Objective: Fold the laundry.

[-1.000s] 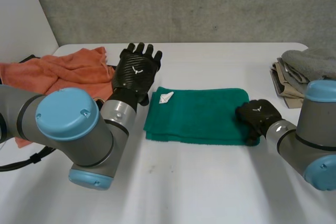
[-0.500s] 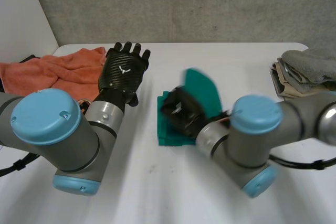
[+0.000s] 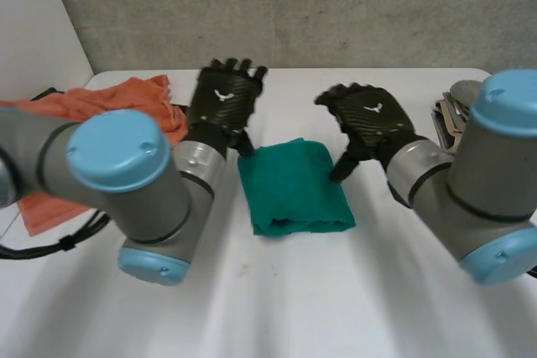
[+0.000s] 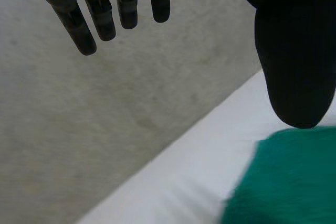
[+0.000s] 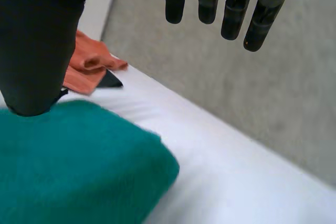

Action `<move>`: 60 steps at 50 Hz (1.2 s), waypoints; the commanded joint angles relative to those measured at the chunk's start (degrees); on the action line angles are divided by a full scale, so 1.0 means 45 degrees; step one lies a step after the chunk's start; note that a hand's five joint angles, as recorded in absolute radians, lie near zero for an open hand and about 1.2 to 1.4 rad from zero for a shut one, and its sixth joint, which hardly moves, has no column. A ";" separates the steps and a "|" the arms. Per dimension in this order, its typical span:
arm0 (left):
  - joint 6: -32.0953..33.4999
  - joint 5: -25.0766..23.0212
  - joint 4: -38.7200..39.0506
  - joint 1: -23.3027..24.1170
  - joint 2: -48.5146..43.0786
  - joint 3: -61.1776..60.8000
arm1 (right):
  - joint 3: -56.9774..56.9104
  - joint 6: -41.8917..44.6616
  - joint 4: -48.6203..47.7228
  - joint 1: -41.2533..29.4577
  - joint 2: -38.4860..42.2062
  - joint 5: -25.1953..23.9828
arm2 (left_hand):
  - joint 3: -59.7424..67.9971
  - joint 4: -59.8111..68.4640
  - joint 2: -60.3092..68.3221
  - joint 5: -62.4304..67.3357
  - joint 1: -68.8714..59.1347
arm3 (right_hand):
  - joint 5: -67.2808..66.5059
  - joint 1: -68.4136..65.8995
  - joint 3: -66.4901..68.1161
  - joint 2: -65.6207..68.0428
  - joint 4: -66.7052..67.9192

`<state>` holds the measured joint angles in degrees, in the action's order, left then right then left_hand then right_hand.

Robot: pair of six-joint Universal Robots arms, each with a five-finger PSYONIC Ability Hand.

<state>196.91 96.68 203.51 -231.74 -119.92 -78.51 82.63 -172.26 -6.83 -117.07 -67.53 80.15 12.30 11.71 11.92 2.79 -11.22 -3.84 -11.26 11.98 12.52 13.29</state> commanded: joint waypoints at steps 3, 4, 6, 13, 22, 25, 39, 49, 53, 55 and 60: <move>-0.2274 0.0039 -0.3192 0.1184 -0.2158 0.2523 | -0.2050 -0.0119 0.1692 0.0509 0.2388 -0.0057 | 0.0247 0.0378 0.0332 0.0138 -0.0488 | 0.0852 0.0280 -0.0441 -0.0561 -0.0731; -0.2313 0.0097 -0.3542 0.1300 -0.2566 0.2796 | -0.2555 -0.0100 0.1945 0.0489 0.2913 -0.0096 | 0.0321 0.0452 0.0406 0.0212 -0.0562 | 0.0852 0.0280 -0.0441 -0.0561 -0.0731; -0.2333 0.0234 -0.3837 0.1341 -0.2940 0.3012 | -0.3027 -0.0100 0.2200 0.0372 0.3501 -0.0136 | 0.0395 0.0527 0.0481 0.0287 -0.0637 | 0.0852 0.0280 -0.0441 -0.0561 -0.0731; -0.1827 0.1776 -0.4463 0.1283 -0.4113 0.3326 | -0.4259 -0.0041 0.2846 0.0333 0.5163 -0.0603 | 0.0434 0.0565 0.0519 0.0325 -0.0675 | 0.0852 0.0280 -0.0441 -0.0561 -0.0731; 0.1513 0.2090 -0.4503 0.1126 -0.4075 0.3208 | -0.5041 0.1656 0.3002 0.0255 0.6160 -0.0487 | 0.0321 0.0453 0.0407 0.0213 -0.0563 | 0.0852 0.0280 -0.0441 -0.0561 -0.0731; 0.1612 0.1973 -0.4483 0.1106 -0.3841 0.3169 | -0.5060 0.2516 0.3061 0.0235 0.5810 -0.0331 | 0.0247 0.0378 0.0332 0.0138 -0.0488 | 0.0852 0.0280 -0.0441 -0.0561 -0.0731; 0.1652 -0.0289 -0.3799 0.0873 -0.0619 0.2507 | 0.0034 0.2986 -0.0512 -0.0135 0.1239 -0.0214 | -0.0053 0.0079 0.0033 -0.0161 -0.0188 | 0.0852 0.0280 -0.0441 -0.0561 -0.0731; 0.0852 -0.5134 -0.4053 -0.0202 0.0788 0.1353 | 0.1834 0.3182 -0.2562 -0.1502 0.2329 -0.0233 | 0.0060 0.0191 0.0145 -0.0049 -0.0301 | 0.0852 0.0280 -0.0441 -0.0561 -0.0731; 0.0324 -0.5547 -0.4210 -0.0358 0.0906 0.1275 | 0.1620 0.3318 -0.3636 -0.1679 0.3268 -0.0214 | 0.0097 0.0228 0.0183 -0.0011 -0.0338 | 0.0852 0.0280 -0.0441 -0.0561 -0.0731; 0.0265 -0.5547 -0.4210 -0.0358 0.0906 0.1275 | 0.1230 0.3571 -0.4087 -0.1737 0.3717 -0.0194 | 0.0097 0.0228 0.0183 -0.0011 -0.0338 | 0.0852 0.0280 -0.0441 -0.0561 -0.0731; 0.0226 -0.5527 -0.4210 -0.0339 0.0906 0.1255 | 0.0390 0.4313 -0.4244 -0.1738 0.4635 -0.0116 | 0.0097 0.0228 0.0183 -0.0011 -0.0338 | 0.0852 0.0280 -0.0441 -0.0561 -0.0731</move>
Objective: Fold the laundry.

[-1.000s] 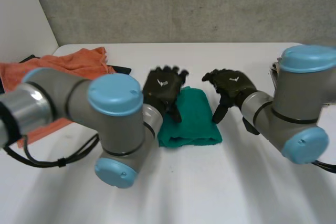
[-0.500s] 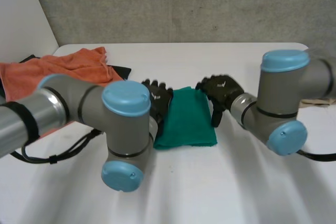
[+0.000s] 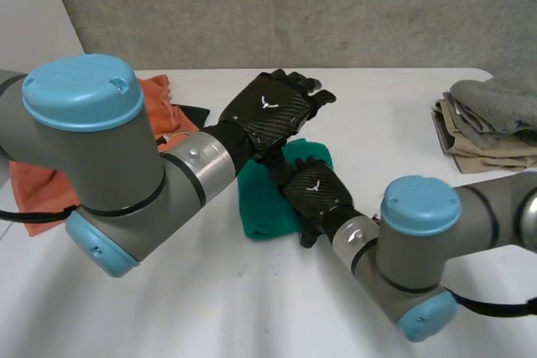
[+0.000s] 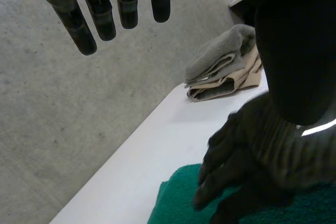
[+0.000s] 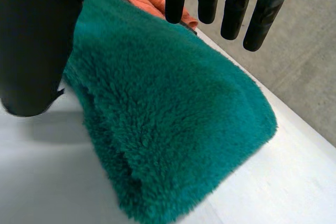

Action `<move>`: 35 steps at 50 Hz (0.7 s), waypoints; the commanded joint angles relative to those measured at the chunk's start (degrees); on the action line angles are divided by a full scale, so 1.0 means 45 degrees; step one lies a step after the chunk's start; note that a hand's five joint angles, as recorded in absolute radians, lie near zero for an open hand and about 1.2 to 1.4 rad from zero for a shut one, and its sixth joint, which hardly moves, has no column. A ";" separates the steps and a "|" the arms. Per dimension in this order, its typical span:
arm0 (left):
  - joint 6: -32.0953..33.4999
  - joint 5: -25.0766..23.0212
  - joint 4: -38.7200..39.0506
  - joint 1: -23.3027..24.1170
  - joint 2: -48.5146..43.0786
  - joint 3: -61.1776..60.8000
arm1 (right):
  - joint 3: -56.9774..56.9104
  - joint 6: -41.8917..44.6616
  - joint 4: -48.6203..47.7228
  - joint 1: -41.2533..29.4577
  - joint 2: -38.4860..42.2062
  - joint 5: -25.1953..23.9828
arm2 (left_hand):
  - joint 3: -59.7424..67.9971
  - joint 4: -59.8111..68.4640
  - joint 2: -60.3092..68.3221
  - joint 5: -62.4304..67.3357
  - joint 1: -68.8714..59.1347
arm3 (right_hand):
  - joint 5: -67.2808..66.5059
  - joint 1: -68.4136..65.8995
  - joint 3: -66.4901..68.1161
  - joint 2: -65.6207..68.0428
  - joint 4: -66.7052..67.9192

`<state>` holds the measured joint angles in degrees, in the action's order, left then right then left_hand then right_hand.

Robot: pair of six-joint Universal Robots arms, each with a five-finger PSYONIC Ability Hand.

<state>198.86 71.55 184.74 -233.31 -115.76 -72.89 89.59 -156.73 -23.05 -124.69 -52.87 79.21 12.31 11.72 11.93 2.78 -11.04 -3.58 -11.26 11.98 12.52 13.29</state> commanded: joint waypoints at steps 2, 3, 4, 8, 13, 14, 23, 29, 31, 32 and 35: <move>-0.0207 0.0057 -0.0037 0.0010 -0.0018 0.0005 | -0.1507 0.1078 -0.0640 -0.0027 0.1630 0.0248 | 0.0096 0.0226 0.0181 -0.0010 -0.0377 | 0.0796 0.0280 -0.0441 -0.0561 -0.0731; -0.0207 0.0057 -0.0037 0.0010 -0.0018 0.0005 | -0.1606 0.1119 -0.0659 -0.0026 0.1709 0.0307 | 0.0096 0.0226 0.0181 -0.0010 -0.0377 | 0.0796 0.0280 -0.0441 -0.0561 -0.0731; -0.0207 0.0057 -0.0037 0.0010 -0.0018 0.0005 | -0.1685 0.1158 -0.0698 -0.0026 0.1807 0.0347 | 0.0096 0.0226 0.0181 -0.0010 -0.0377 | 0.0595 0.0079 -0.0240 -0.0360 -0.0530; -0.0187 0.0038 0.0002 -0.0010 -0.0018 0.0005 | -0.2173 0.1158 -0.0718 -0.0026 0.2100 0.0503 | 0.0096 0.0226 0.0181 -0.0010 -0.0377 | -0.1536 -0.2051 0.1891 0.1771 0.1601; -0.0206 0.0038 0.0041 -0.0029 0.0001 0.0025 | -0.2583 0.1158 -0.0718 -0.0026 0.2178 0.0445 | 0.0096 0.0226 0.0181 -0.0010 -0.0377 | -0.2549 -0.3064 0.2904 0.2784 0.2614; -0.0187 0.0038 0.0041 -0.0029 0.0001 0.0025 | -0.2642 0.1158 -0.0699 -0.0026 0.2217 0.0425 | 0.0096 0.0226 0.0181 -0.0010 -0.0377 | -0.2624 -0.3139 0.2978 0.2858 0.2689; -0.0207 0.0057 0.0041 -0.0010 0.0040 0.0005 | -0.3541 0.1119 -0.0581 -0.0026 0.2706 0.0386 | 0.0133 0.0263 0.0218 0.0027 -0.0414 | -0.3111 -0.3626 0.3465 0.3345 0.3175; -0.0206 0.0057 0.0041 -0.0010 0.0040 -0.0014 | -0.3892 0.1080 -0.0581 -0.0026 0.2803 0.0328 | 0.0096 0.0226 0.0181 -0.0010 -0.0377 | -0.3036 -0.3551 0.3390 0.3270 0.3100; -0.0207 0.0057 0.0041 -0.0029 0.0040 -0.0014 | -0.4048 0.1099 -0.0581 -0.0026 0.2901 0.0327 | 0.0133 0.0263 0.0218 0.0027 -0.0414 | -0.3073 -0.3588 0.3427 0.3307 0.3137; -0.0207 0.0057 0.0041 -0.0029 0.0060 -0.0014 | -0.4126 0.1080 -0.0581 -0.0026 0.2979 0.0308 | 0.0134 0.0264 0.0218 0.0027 -0.0414 | -0.3110 -0.3625 0.3465 0.3345 0.3175; -0.0207 0.0057 0.0041 -0.0029 0.0060 -0.0014 | -0.4594 0.1080 -0.0289 -0.0026 0.3330 0.0308 | 0.0096 0.0226 0.0181 -0.0010 -0.0377 | -0.4228 -0.4743 0.4582 0.4462 0.4292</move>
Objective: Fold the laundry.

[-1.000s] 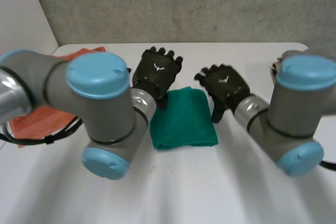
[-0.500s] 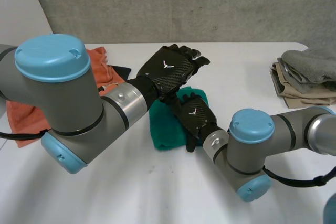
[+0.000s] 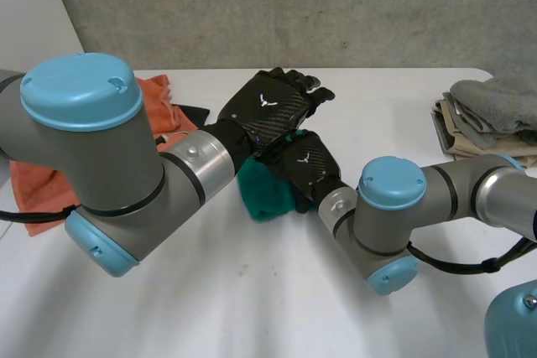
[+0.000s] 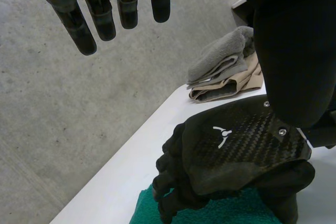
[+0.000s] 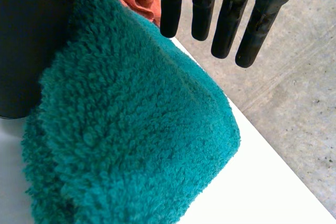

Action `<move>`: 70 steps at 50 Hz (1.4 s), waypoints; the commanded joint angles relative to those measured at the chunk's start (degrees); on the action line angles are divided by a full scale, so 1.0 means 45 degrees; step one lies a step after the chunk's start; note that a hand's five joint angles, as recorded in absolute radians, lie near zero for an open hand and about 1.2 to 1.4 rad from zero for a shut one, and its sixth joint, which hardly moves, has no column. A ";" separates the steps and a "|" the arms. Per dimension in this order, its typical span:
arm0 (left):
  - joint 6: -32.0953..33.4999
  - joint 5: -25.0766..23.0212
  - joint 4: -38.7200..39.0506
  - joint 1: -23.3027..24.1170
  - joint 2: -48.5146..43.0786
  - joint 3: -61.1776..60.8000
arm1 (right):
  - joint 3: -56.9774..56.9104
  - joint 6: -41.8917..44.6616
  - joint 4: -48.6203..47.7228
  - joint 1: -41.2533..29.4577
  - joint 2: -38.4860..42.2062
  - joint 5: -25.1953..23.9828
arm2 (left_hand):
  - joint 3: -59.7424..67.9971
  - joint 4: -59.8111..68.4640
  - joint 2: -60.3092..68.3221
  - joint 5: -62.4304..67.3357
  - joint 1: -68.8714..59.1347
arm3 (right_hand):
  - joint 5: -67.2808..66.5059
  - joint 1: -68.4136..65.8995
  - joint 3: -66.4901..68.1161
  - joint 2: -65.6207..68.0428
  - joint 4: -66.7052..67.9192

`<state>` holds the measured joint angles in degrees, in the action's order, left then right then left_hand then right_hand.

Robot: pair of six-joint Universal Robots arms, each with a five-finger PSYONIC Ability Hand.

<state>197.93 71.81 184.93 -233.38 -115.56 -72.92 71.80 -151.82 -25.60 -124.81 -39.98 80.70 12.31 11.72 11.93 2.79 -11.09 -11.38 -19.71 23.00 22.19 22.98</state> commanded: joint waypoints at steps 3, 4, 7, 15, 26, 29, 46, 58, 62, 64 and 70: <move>-0.0021 0.0000 -0.0022 -0.0052 0.0015 -0.0025 | -0.1151 -0.0013 0.0745 0.0020 0.0663 -0.0062 | 0.0097 0.0227 0.0181 -0.0011 -0.0367 | -0.4436 -0.4809 0.4076 0.4256 0.4081; -0.0021 0.0000 -0.0022 -0.0071 -0.0004 -0.0025 | -0.1248 0.0006 0.0843 0.0020 0.0682 -0.0062 | 0.0133 0.0263 0.0218 0.0026 -0.0404 | -0.4885 -0.5258 0.4526 0.4706 0.4531; -0.0021 0.0000 -0.0022 -0.0110 0.0015 -0.0122 | -0.1620 -0.0013 0.1039 0.0020 0.0838 -0.0159 | 0.0096 0.0226 0.0181 -0.0011 -0.0367 | -0.7015 -0.7388 0.6656 0.6836 0.6661; -0.0021 0.0000 -0.0002 -0.0384 0.0034 -0.0162 | -0.1992 -0.0227 0.1254 0.0020 0.0722 -0.0198 | 0.0134 0.0264 0.0218 0.0026 -0.0404 | -1.3026 -1.3398 1.2666 1.2846 1.2671; -0.0040 0.0019 -0.0002 -0.0618 0.0561 -0.0259 | -0.0255 -0.0541 0.2853 0.2459 -0.2050 -0.0393 | 0.0134 0.0264 0.0218 0.0026 -0.0404 | -1.3026 -1.3398 1.2666 1.2846 1.2671; -0.0040 0.0000 -0.0002 -0.0716 0.0717 -0.0357 | 0.0388 -0.0171 0.3672 0.3239 -0.2674 -0.0607 | 0.0134 0.0264 0.0218 0.0026 -0.0404 | -1.3026 -1.3398 1.2666 1.2846 1.2671; -0.0060 0.0000 0.0037 -0.0853 0.0874 -0.0396 | -0.0446 0.0810 0.3171 0.5801 -0.3536 -0.2327 | 0.0134 0.0264 0.0218 0.0026 -0.0404 | -1.3026 -1.3398 1.2666 1.2846 1.2671; -0.0079 0.0000 0.0057 -0.0619 0.1127 -0.0298 | -0.3766 -0.2863 -0.1714 0.7246 -0.2698 -0.2542 | 0.0059 0.0189 0.0143 -0.0049 -0.0329 | -1.3026 -1.3398 1.2666 1.2846 1.2671; -0.0079 0.0000 0.0076 -0.0599 0.1382 -0.0279 | -0.5387 -0.3157 -0.2164 0.7909 -0.1703 -0.2835 | 0.0059 0.0189 0.0143 -0.0049 -0.0329 | -1.3026 -1.3398 1.2666 1.2846 1.2671; -0.0079 0.0000 0.0154 -0.0599 0.1421 -0.0279 | -0.5973 -0.3235 -0.2339 0.8299 -0.1060 -0.3146 | 0.0059 0.0189 0.0143 -0.0049 -0.0329 | -1.3026 -1.3398 1.2666 1.2846 1.2671; -0.0079 0.0019 0.0154 -0.0560 0.1382 -0.0454 | -0.6152 -0.3333 -0.2885 0.9257 0.0446 -0.4045 | 0.0096 0.0226 0.0181 -0.0011 -0.0367 | -1.3026 -1.3398 1.2666 1.2846 1.2671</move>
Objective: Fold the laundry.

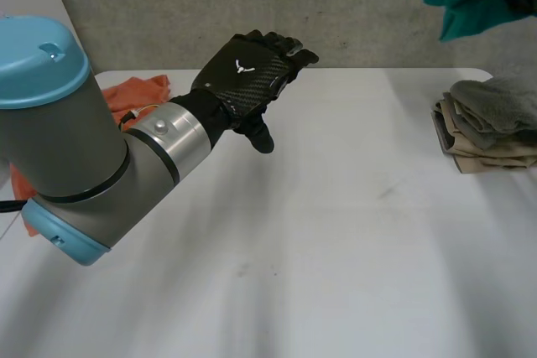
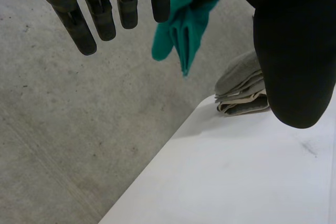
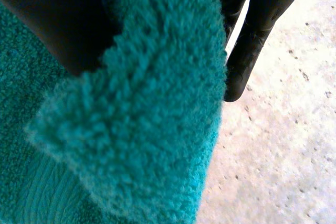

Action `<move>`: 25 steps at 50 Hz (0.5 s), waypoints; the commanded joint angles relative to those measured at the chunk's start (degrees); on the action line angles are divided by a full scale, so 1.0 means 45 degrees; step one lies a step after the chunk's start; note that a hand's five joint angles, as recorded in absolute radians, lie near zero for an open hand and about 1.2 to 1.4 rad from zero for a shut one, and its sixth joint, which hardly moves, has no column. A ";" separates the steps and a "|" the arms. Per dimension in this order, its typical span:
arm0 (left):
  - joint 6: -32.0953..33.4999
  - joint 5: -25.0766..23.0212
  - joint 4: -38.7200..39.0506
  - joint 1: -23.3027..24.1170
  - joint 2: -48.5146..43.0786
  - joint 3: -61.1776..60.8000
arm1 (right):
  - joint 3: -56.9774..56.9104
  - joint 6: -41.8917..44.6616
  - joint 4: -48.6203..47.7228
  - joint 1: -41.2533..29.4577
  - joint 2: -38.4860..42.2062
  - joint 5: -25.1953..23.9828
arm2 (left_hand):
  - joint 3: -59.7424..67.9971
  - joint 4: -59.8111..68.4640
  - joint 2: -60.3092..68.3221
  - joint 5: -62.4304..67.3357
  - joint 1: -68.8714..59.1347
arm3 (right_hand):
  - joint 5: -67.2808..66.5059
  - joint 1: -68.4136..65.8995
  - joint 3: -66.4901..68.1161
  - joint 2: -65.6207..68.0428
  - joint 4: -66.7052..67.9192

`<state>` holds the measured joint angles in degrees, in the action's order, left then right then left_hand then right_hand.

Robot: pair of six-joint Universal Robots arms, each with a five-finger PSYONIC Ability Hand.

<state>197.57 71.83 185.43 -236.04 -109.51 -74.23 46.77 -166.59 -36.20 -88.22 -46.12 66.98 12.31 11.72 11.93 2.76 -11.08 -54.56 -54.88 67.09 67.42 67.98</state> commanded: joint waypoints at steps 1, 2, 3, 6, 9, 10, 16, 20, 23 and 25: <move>0.0001 0.0013 0.0043 0.0030 -0.0019 -0.0223 | -0.0434 -0.0051 -0.0956 0.1378 0.2236 -0.1288 | 0.0096 0.0225 0.0181 -0.0006 -0.0368 | -0.3431 -0.5583 0.2869 0.2796 0.2672; 0.0001 0.0013 0.0043 0.0030 -0.0058 -0.0243 | -0.0277 -0.0051 -0.1173 0.1535 0.2434 -0.1407 | 0.0096 0.0225 0.0181 -0.0006 -0.0368 | -0.3431 -0.5583 0.2869 0.2796 0.2672; 0.0001 0.0013 0.0062 0.0030 -0.0078 -0.0282 | -0.0102 -0.0051 -0.1407 0.1672 0.2610 -0.1544 | 0.0133 0.0262 0.0218 0.0031 -0.0405 | -0.3431 -0.5583 0.2869 0.2796 0.2672; 0.0020 0.0013 0.0063 0.0030 -0.0136 -0.0418 | 0.0679 -0.0031 -0.2169 0.2395 0.3157 -0.1896 | 0.0134 0.0263 0.0218 0.0031 -0.0405 | -0.3431 -0.5583 0.2869 0.2796 0.2672; 0.0020 0.0013 0.0063 0.0030 -0.0136 -0.0516 | 0.1655 -0.0012 -0.2561 0.3001 0.3315 -0.2325 | 0.0134 0.0263 0.0218 0.0031 -0.0405 | -0.3431 -0.5583 0.2869 0.2796 0.2672; 0.0020 0.0013 0.0043 0.0030 -0.0136 -0.0516 | 0.1928 0.0046 -0.2620 0.3079 0.3276 -0.2423 | 0.0171 0.0300 0.0255 0.0068 -0.0442 | -0.3431 -0.5583 0.2869 0.2796 0.2672; 0.0020 0.0013 0.0043 0.0011 -0.0097 -0.0653 | 0.3568 0.0086 -0.2874 0.3800 0.2342 -0.3418 | 0.0171 0.0300 0.0255 0.0069 -0.0443 | -0.3431 -0.5583 0.2869 0.2796 0.2672; 0.0020 0.0013 0.0043 0.0030 -0.0058 -0.0672 | 0.4020 0.0027 -0.2855 0.4037 0.1734 -0.3673 | 0.0171 0.0300 0.0255 0.0069 -0.0443 | -0.3431 -0.5583 0.2869 0.2796 0.2672; 0.0020 0.0013 0.0043 0.0030 -0.0019 -0.0712 | 0.4138 0.0008 -0.2796 0.4056 0.1518 -0.3713 | 0.0171 0.0300 0.0255 0.0069 -0.0443 | -0.3431 -0.5583 0.2869 0.2796 0.2672; 0.0001 0.0013 0.0043 0.0050 0.0000 -0.0712 | 0.4158 0.0008 -0.2601 0.4076 0.1323 -0.3616 | 0.0171 0.0300 0.0255 0.0069 -0.0443 | -0.3431 -0.5583 0.2869 0.2796 0.2672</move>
<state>197.67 71.90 185.62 -235.93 -109.80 -77.31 64.66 -166.42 -49.13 -70.21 -37.60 50.67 12.31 11.72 11.93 2.78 -11.10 -56.10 -54.88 67.09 67.42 68.23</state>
